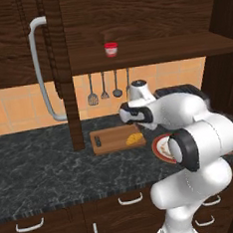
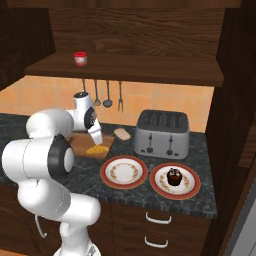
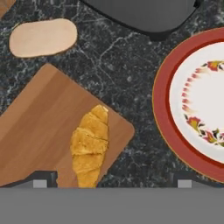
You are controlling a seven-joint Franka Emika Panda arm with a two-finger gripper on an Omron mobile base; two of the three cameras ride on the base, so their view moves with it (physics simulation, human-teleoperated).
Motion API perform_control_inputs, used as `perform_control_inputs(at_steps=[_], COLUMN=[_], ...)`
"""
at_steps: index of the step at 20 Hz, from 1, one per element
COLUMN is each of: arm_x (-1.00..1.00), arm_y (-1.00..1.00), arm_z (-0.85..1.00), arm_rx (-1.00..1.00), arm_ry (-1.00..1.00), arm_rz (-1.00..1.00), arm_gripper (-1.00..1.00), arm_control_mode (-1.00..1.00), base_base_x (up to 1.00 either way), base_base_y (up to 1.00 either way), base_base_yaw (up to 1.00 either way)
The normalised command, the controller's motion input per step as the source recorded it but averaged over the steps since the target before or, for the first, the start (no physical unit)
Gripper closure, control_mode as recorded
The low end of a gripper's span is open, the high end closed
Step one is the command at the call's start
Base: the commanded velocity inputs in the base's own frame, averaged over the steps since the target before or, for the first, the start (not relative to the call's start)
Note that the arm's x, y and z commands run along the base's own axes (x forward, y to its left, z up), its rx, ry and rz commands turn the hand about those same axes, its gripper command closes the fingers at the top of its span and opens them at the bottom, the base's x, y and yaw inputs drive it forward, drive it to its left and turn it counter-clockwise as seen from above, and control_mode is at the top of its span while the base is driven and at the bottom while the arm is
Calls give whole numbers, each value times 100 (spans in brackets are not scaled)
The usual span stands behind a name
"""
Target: From the different types of pastries on the counter, select a croissant and place it on the cutting board. Then retrieve a jar of jam from the cabinet and place it alongside the croissant on the cutting board.
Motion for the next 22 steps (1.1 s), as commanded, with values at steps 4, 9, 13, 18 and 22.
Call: perform_control_inputs(at_steps=[4, 9, 13, 18, 22], arm_x=[-31, -53, -62, -55, -6], arm_y=[20, 29, 5, 0, 0], arm_z=[97, 73, 62, 81, 96], arm_rx=[0, -3, -1, 2, 4], arm_ry=[6, -9, -22, -22, -3], arm_rz=[32, 16, 12, 19, 16], arm_gripper=[-100, -100, -100, -100, -100], arm_control_mode=[-100, -100, -100, -100, -100], base_base_x=[0, 0, 0, 0, 0], base_base_y=[0, 0, 0, 0, 0], base_base_yaw=[0, 0, 0, 0, 0])
